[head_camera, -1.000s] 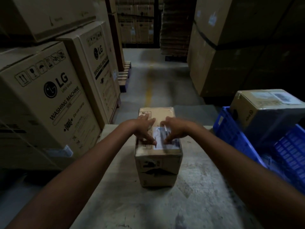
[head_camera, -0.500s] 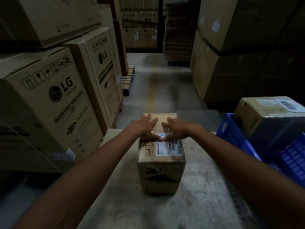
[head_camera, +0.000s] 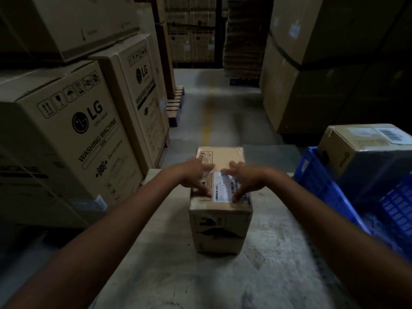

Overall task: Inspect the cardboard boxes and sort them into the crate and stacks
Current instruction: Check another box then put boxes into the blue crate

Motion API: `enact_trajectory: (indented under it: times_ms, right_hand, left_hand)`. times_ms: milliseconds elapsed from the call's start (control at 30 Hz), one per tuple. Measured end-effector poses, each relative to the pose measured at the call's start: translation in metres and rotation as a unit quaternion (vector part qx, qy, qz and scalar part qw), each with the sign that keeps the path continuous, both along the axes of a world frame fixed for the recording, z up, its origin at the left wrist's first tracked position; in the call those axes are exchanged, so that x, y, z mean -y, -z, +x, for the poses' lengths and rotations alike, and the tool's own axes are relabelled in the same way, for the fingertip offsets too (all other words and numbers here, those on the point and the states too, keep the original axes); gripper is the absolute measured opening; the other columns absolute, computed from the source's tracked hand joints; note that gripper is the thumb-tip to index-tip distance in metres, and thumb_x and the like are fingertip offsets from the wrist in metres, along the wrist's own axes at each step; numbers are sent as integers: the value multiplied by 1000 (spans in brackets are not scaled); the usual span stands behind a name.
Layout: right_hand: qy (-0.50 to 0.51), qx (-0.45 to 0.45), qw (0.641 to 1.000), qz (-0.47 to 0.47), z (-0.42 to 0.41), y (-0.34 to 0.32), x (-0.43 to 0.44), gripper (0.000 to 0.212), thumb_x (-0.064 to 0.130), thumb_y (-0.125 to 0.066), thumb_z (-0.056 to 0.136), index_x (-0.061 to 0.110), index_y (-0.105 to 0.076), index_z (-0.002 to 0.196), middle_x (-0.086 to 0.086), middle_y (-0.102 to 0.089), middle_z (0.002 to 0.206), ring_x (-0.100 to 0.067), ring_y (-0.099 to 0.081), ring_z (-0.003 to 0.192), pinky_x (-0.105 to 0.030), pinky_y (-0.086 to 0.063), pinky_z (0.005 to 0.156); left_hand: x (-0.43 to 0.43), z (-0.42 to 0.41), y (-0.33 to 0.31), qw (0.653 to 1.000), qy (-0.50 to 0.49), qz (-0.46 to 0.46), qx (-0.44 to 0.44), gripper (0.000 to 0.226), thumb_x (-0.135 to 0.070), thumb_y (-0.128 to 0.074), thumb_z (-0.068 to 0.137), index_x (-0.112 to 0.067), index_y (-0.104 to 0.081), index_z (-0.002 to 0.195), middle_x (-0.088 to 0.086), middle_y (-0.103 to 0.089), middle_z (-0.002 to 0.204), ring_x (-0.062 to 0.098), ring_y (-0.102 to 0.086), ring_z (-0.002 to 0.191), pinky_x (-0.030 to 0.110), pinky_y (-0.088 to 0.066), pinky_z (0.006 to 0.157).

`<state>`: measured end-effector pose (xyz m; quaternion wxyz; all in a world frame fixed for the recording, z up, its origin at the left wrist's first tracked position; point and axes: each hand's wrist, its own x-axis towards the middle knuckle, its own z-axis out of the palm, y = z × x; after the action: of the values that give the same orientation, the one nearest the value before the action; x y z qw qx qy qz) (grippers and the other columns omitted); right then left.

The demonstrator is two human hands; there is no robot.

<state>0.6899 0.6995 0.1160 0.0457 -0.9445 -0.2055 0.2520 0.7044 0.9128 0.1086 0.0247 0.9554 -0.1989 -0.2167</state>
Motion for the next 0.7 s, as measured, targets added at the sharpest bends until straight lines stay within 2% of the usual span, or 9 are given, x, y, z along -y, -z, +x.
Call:
enact_trajectory:
  times_ms: [100, 167, 200, 267, 333, 400, 433, 567, 700]
  right_hand:
    - [156, 35, 961, 227, -13, 28, 5, 101, 52, -76, 83, 34, -14, 161, -6, 3, 170, -32, -4, 155, -57, -19, 123]
    - [301, 28, 865, 400, -22, 52, 1, 78, 51, -69, 88, 32, -30, 152, -11, -30, 162, -31, -41, 143, -57, -44, 110]
    - [361, -16, 808, 465, -26, 59, -3, 60, 47, -63, 95, 25, -39, 145, -12, -51, 148, -28, -60, 126, -52, -54, 100]
    - [436, -112, 719, 530, -34, 63, -10, 39, 44, -46, 105, 15, -53, 129, -12, -70, 118, -28, -72, 104, -49, -57, 95]
    - [458, -131, 696, 537, -43, 57, -10, 43, 52, -35, 106, 18, -61, 114, -11, -74, 106, -31, -71, 103, -53, -52, 101]
    - [463, -128, 691, 541, -48, 55, -6, 57, 63, -31, 103, 19, -63, 118, -10, -72, 112, -31, -68, 109, -54, -49, 104]
    - [465, -127, 681, 551, -50, 53, -4, 62, 67, -30, 101, 19, -62, 124, -10, -69, 118, -31, -64, 114, -54, -47, 106]
    - [465, -84, 634, 612, -59, 48, -1, 59, 68, -30, 100, 24, -58, 128, -8, -64, 128, -31, -60, 120, -55, -45, 108]
    - [489, -27, 587, 645, -76, 52, 4, 59, 64, -34, 101, 13, -65, 108, -9, -71, 115, -29, -66, 111, -50, -50, 100]
  left_hand:
    - [0, -7, 17, 960, -154, -230, -37, 109, -58, -67, 85, -28, 7, 159, 3, 19, 166, 33, -3, 153, 51, -20, 119]
    - [10, -7, 28, 874, -287, -391, -33, 102, -51, -64, 91, -29, 9, 159, 5, 12, 167, 34, -21, 149, 48, -44, 108]
    - [15, -5, 30, 815, -366, -449, -27, 99, -52, -64, 90, -32, 4, 159, 8, 3, 168, 37, -32, 145, 47, -54, 96]
    - [17, 3, 37, 707, -467, -526, -71, 89, -62, -60, 86, -32, -16, 157, 18, -25, 161, 41, -52, 129, 50, -60, 81]
    - [14, -6, 29, 647, -479, -570, -164, 69, -64, -46, 94, -15, -49, 141, 20, -64, 128, 36, -68, 103, 44, -59, 73]
    - [9, -17, 18, 635, -457, -586, -209, 59, -57, -31, 103, -12, -68, 112, 15, -76, 93, 31, -71, 83, 36, -55, 67]
    - [4, -17, 20, 623, -454, -598, -221, 60, -57, -28, 104, -13, -69, 106, 14, -76, 90, 30, -71, 80, 34, -54, 64]
    - [-9, -25, 20, 581, -478, -627, -203, 64, -67, -32, 98, -14, -64, 113, 19, -68, 114, 36, -66, 99, 39, -56, 75]
    - [-19, -41, 45, 561, -467, -664, -163, 69, -69, -31, 97, -12, -61, 122, 15, -64, 113, 32, -61, 99, 42, -51, 81]
